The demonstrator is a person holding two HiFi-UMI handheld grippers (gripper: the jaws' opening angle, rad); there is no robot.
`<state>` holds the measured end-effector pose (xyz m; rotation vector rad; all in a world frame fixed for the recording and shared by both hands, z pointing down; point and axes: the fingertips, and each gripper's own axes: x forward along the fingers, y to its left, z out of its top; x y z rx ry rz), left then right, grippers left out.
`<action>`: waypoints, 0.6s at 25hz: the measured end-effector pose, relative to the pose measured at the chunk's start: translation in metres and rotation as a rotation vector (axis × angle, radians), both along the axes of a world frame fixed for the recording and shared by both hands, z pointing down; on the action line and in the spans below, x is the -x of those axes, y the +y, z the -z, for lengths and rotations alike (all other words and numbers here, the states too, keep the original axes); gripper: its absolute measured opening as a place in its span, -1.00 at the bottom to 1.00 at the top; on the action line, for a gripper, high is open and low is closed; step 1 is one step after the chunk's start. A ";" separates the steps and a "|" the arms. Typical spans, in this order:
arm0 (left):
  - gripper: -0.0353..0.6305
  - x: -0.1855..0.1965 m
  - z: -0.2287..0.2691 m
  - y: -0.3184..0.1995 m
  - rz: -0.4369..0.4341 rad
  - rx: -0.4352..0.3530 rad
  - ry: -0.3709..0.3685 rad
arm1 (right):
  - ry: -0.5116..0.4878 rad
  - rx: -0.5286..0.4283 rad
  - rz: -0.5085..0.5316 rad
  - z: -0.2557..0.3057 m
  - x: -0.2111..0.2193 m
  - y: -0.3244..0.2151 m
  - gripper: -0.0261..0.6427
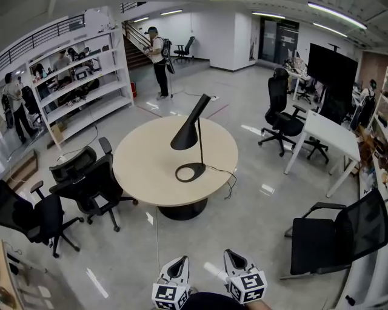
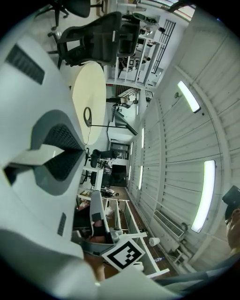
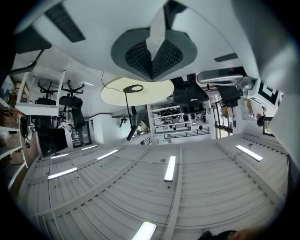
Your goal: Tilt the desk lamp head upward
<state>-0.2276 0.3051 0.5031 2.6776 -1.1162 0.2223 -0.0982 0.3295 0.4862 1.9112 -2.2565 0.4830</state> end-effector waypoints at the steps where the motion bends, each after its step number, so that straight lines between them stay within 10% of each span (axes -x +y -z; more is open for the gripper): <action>1: -0.76 0.004 -0.003 -0.004 -0.011 0.005 0.004 | 0.009 0.006 -0.010 -0.002 0.005 -0.002 -0.89; 15: -0.76 -0.003 -0.020 -0.051 -0.153 0.058 0.043 | 0.060 0.058 -0.097 -0.009 0.016 -0.033 -0.89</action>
